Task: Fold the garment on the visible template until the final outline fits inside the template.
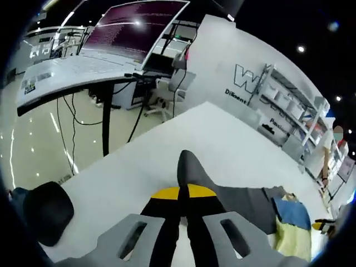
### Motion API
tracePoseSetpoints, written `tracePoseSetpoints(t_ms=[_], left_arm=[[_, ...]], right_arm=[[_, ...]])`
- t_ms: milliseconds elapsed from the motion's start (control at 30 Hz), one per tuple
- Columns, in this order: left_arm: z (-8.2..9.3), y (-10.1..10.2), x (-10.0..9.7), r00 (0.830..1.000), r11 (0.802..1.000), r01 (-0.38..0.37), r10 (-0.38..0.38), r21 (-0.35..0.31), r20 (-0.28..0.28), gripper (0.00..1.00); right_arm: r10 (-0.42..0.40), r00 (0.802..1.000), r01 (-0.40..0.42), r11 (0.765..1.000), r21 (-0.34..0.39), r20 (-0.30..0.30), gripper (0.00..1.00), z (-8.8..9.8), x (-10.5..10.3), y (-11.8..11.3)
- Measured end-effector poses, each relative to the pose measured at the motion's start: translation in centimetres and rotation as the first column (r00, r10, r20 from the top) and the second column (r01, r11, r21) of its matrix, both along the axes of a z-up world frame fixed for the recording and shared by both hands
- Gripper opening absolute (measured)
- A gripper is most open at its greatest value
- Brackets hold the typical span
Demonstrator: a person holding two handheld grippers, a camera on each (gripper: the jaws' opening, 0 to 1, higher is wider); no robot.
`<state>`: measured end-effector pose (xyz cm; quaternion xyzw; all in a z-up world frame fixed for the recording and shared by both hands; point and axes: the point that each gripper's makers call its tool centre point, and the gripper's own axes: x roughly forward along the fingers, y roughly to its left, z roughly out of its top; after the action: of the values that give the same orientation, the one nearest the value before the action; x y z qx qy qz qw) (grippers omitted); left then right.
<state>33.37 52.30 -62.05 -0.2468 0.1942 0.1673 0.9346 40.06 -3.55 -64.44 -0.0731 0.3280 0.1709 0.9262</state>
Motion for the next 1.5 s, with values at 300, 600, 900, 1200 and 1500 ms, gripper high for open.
tracePoseSetpoints(t_ms=[300, 600, 900, 1200, 1500], left_arm=[[4.2, -0.9, 2.7, 0.993, 0.999, 0.035, -0.030, -0.040, 0.112, 0.01], [7.4, -2.1, 4.8, 0.979, 0.996, 0.059, -0.044, -0.073, 0.197, 0.01], [9.8, -4.5, 6.6, 0.963, 0.990, 0.121, -0.100, -0.071, 0.249, 0.01], [13.6, -8.3, 8.9, 0.930, 0.976, 0.205, -0.174, -0.066, 0.323, 0.01], [16.0, -11.7, 10.0, 0.906, 0.960, 0.279, -0.263, -0.001, 0.331, 0.01]], right_arm=[[0.020, 1.000, -0.020, 1.000, 0.007, -0.011, 0.59, 0.1, -1.8, 1.0], [0.003, 1.000, -0.003, 0.999, 0.032, 0.006, 0.66, 0.4, -2.4, 1.1], [0.016, 0.999, -0.017, 0.998, 0.063, 0.029, 0.70, 1.0, -2.8, 1.2], [0.014, 1.000, -0.016, 0.997, 0.075, 0.023, 0.76, 1.0, -3.2, 1.3], [0.002, 1.000, -0.005, 0.995, 0.102, 0.031, 0.78, 1.3, -3.3, 1.2]])
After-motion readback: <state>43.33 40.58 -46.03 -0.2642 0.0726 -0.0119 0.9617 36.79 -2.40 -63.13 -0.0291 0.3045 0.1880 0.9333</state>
